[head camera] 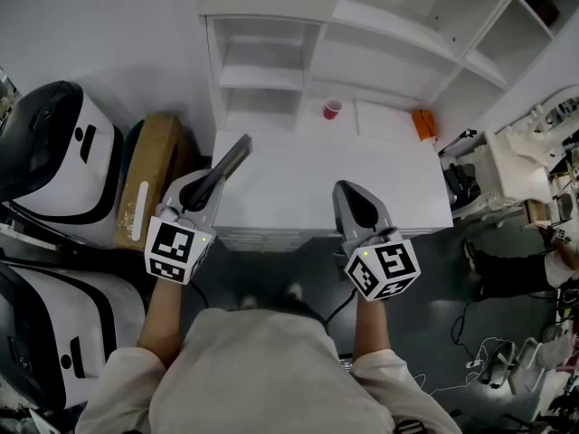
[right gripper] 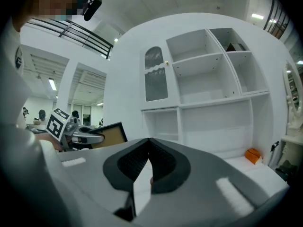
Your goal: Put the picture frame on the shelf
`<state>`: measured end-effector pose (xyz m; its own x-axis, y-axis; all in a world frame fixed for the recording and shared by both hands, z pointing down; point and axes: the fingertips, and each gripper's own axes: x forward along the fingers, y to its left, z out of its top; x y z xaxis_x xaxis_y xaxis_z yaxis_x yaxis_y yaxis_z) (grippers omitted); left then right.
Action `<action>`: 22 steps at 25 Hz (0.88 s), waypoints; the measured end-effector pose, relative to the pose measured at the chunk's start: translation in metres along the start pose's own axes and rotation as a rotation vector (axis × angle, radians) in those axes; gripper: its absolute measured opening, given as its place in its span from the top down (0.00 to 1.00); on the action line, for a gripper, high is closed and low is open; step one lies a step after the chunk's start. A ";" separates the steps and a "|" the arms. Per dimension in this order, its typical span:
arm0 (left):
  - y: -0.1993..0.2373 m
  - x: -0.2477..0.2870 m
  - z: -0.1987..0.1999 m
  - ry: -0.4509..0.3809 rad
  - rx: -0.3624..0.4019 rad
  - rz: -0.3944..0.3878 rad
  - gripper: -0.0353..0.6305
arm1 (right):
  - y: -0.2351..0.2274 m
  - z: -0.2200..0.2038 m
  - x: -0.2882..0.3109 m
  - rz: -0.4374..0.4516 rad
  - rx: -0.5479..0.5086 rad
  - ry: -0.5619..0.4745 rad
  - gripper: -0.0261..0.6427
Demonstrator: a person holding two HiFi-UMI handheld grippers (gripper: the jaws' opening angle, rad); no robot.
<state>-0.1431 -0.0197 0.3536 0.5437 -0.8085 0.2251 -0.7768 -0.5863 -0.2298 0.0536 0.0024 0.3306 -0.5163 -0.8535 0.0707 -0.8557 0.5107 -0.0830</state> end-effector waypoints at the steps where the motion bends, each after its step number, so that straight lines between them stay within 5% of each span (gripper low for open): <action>1: -0.001 0.005 0.004 -0.003 -0.001 0.010 0.92 | -0.007 0.002 0.001 0.007 0.001 0.000 0.95; 22: -0.036 0.090 0.042 0.039 0.024 0.192 0.92 | -0.120 0.016 0.018 0.242 0.129 -0.004 0.95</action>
<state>-0.0532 -0.0733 0.3425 0.3735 -0.9031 0.2118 -0.8569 -0.4234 -0.2941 0.1475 -0.0753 0.3262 -0.7051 -0.7085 0.0290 -0.6956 0.6831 -0.2227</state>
